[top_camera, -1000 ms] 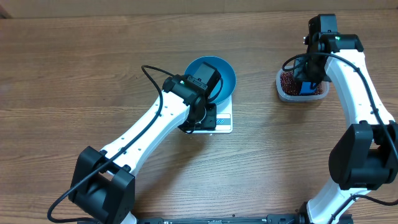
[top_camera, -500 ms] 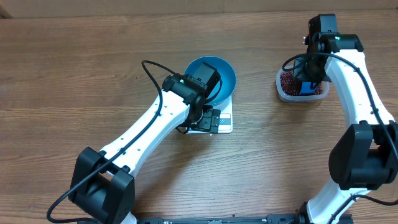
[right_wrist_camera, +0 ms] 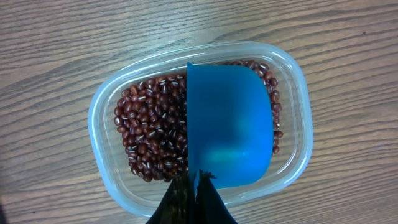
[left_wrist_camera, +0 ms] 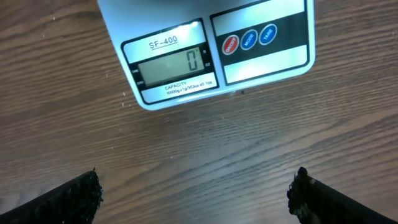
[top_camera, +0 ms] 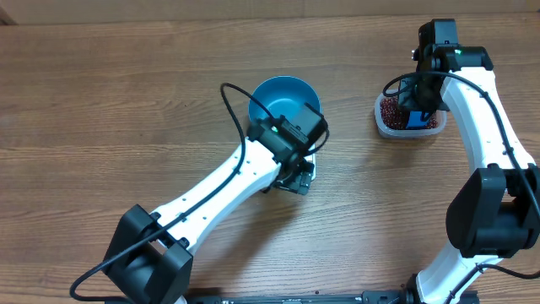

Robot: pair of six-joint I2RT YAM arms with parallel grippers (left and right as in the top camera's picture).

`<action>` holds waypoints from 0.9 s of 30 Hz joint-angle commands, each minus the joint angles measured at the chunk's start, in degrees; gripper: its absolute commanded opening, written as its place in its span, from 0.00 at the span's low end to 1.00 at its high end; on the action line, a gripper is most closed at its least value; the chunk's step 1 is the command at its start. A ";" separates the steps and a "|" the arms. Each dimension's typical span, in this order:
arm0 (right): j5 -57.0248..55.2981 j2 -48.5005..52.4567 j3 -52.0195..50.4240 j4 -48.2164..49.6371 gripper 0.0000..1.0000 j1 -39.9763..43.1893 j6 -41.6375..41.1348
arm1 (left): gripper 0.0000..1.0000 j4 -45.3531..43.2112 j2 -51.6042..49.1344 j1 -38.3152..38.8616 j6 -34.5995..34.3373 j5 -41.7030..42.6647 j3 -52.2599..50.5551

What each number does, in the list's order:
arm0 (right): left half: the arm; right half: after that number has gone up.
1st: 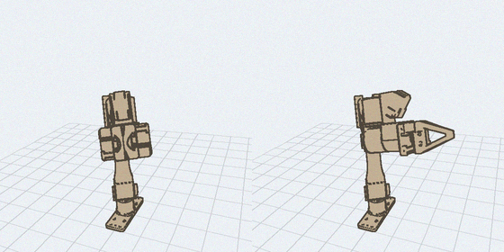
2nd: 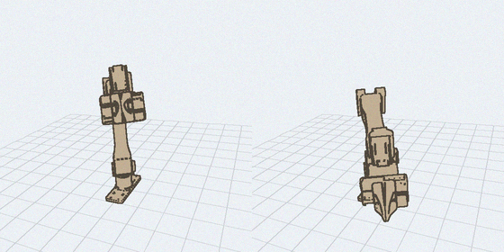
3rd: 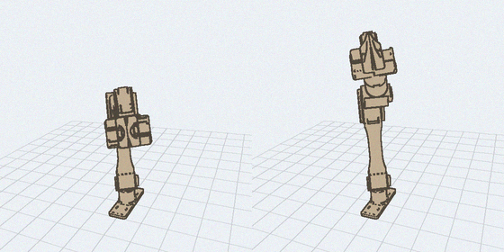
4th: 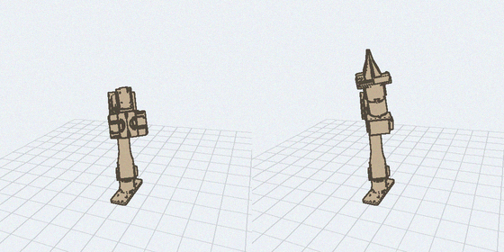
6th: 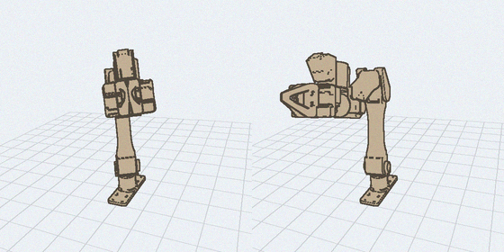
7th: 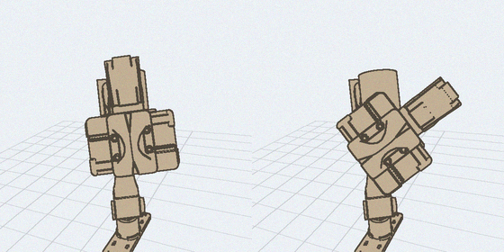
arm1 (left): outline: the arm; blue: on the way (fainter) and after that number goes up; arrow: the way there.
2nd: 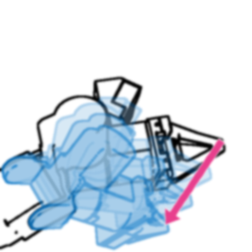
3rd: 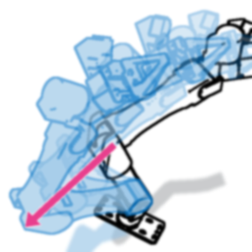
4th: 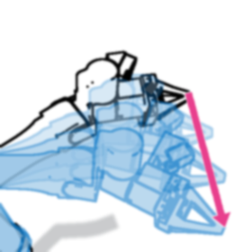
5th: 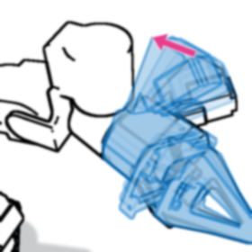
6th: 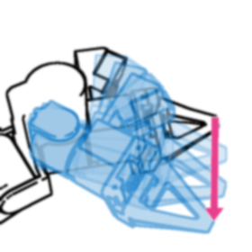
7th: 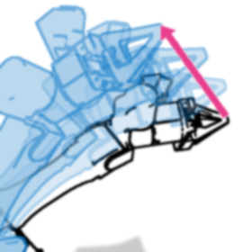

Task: Scoop item into bowl and weigh 150g on scale
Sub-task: 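Lift the left gripper back from the scale buttons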

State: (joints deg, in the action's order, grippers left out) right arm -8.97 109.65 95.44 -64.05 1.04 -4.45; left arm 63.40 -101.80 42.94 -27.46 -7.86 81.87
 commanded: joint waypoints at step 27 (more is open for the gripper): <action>-1.75 0.79 2.25 -2.62 0.04 1.88 0.44 | 1.00 -2.36 1.64 -0.92 -1.70 -3.06 -2.05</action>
State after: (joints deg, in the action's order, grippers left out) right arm -8.97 109.67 95.74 -65.36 1.15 -4.25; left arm 61.21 -101.78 42.24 -28.38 -9.72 80.16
